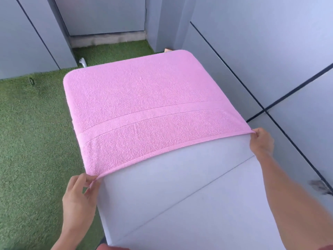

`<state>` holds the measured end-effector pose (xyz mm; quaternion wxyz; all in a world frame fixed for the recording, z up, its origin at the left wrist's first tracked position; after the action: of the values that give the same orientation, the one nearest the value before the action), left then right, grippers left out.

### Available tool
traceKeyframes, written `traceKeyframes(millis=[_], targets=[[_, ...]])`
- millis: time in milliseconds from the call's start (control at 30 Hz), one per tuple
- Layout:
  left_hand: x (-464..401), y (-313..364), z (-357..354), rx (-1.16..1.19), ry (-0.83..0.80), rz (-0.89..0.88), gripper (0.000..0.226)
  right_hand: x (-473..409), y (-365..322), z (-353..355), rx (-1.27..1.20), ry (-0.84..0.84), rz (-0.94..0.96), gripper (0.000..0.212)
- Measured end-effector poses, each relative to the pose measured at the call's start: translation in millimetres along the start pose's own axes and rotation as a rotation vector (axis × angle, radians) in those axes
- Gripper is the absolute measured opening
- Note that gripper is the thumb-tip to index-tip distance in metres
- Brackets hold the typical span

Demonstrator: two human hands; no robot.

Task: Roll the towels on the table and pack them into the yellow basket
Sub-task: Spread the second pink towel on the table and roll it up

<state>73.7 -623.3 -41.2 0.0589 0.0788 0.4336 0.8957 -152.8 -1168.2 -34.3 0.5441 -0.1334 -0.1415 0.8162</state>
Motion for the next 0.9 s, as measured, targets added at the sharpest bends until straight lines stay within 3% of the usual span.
traceKeyframes(millis=[100, 300, 733, 900], targets=[[41, -9, -2, -0.021, 0.001, 0.004, 0.019, 28, 38, 18, 0.021, -0.011, -0.005, 0.021], [151, -31, -6, -0.042, 0.030, -0.009, 0.023, 80, 106, 48, 0.017, -0.018, 0.026, 0.021], [409, -42, -12, 0.028, 0.074, 0.173, 0.026, 206, 301, 116, -0.050, -0.032, 0.075, 0.016], [483, -47, -14, 0.030, 0.097, 0.206, 0.026, 241, 340, 136, -0.091, -0.011, 0.075, 0.016]])
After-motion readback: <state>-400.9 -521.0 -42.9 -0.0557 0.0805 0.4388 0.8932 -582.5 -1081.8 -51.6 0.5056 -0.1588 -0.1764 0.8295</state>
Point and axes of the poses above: each hand's wrist, its own x-axis away from the middle knuckle, its own z-axis out of the back of the hand, y = z × x, the point moved 6 cm from there along -x, towards the middle knuckle, and after that the axes turned 12 degrees about z, right-handed, at the moved point
